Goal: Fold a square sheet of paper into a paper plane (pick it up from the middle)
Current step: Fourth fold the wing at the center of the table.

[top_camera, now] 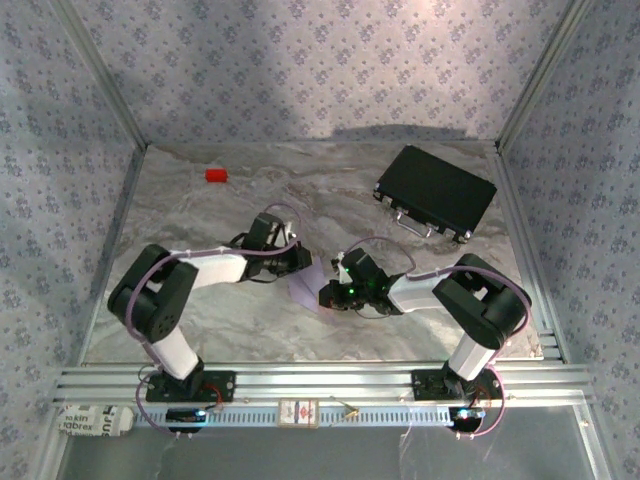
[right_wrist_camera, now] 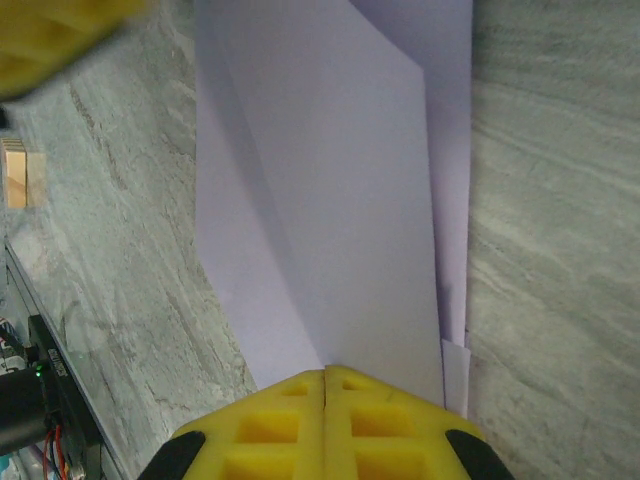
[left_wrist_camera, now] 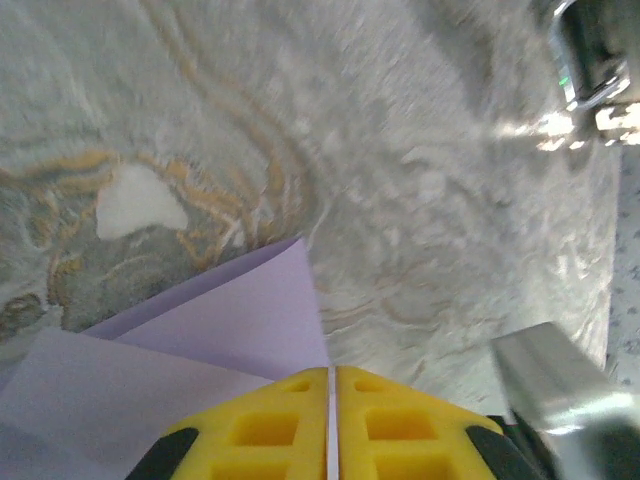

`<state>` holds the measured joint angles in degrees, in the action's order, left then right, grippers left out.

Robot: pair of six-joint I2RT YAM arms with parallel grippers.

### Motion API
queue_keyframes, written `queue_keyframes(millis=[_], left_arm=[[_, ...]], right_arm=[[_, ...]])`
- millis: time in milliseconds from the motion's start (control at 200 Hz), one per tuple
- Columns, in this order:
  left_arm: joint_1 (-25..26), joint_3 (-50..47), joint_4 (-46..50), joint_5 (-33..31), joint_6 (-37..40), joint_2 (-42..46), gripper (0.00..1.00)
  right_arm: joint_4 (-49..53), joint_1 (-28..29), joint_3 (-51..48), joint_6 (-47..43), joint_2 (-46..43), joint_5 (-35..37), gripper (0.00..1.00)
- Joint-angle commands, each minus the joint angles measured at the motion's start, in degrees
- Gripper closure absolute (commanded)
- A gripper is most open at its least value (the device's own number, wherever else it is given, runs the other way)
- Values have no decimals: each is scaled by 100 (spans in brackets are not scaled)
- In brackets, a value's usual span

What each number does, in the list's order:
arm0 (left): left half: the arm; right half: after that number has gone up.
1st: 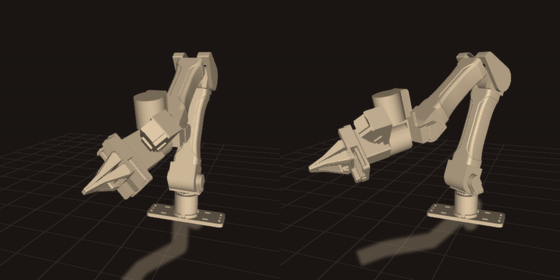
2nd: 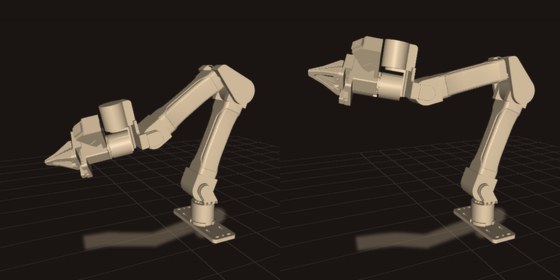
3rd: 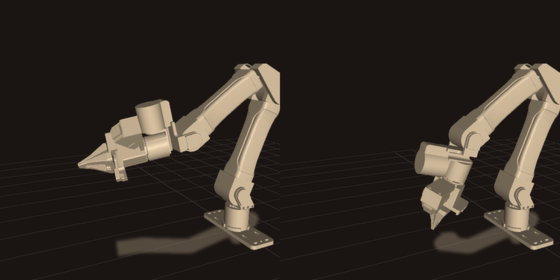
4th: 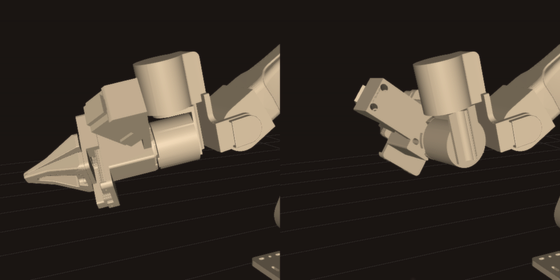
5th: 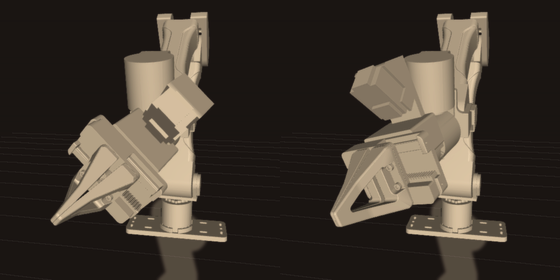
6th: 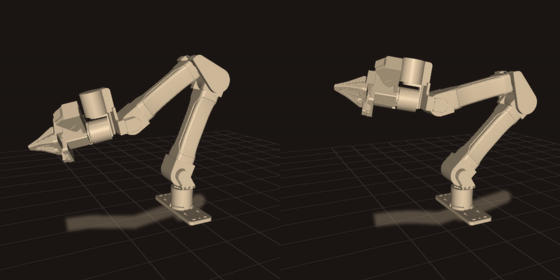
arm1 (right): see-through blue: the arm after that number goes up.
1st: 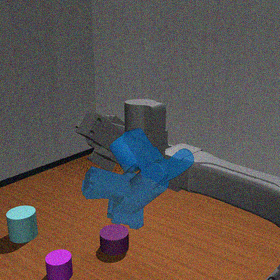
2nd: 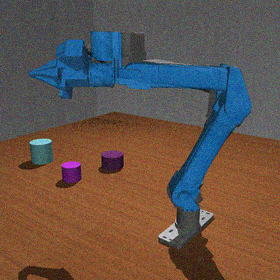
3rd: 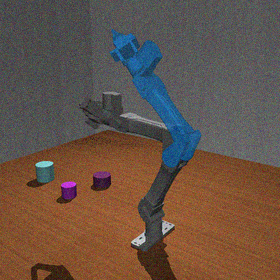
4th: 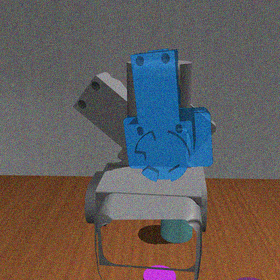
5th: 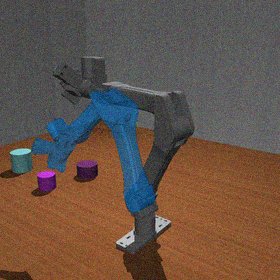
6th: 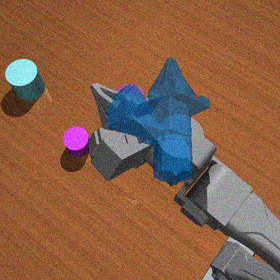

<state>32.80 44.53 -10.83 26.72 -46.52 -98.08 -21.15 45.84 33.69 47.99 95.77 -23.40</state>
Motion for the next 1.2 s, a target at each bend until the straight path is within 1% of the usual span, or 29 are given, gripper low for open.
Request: queue_keyframes(millis=[0,135,365,490,640,735,815,1194], left_arm=[[-3,73,-162,322,37,-384,91],[-47,-18,-89,117,120,-491,91],[-101,-199,-154,122,176,-528,91],[-105,-248,-231,154,136,-565,91],[-105,-279,-260,150,109,-552,92],[-123,-292,-253,151,107,-549,92],[-137,-322,-263,143,101,-536,92],[-218,-358,-241,99,107,-545,93]], right_arm=[[887,-23,-47,-129,17,63,100],[1139,-32,200,-219,-81,35,100],[1212,-32,754,-258,-182,-130,100],[1270,-32,1157,-282,59,-104,100],[1354,-28,1505,-269,645,-84,100],[1228,-23,1404,-167,909,-111,100],[1189,3,1253,-108,946,-68,100],[1086,54,676,-131,292,-112,100]])
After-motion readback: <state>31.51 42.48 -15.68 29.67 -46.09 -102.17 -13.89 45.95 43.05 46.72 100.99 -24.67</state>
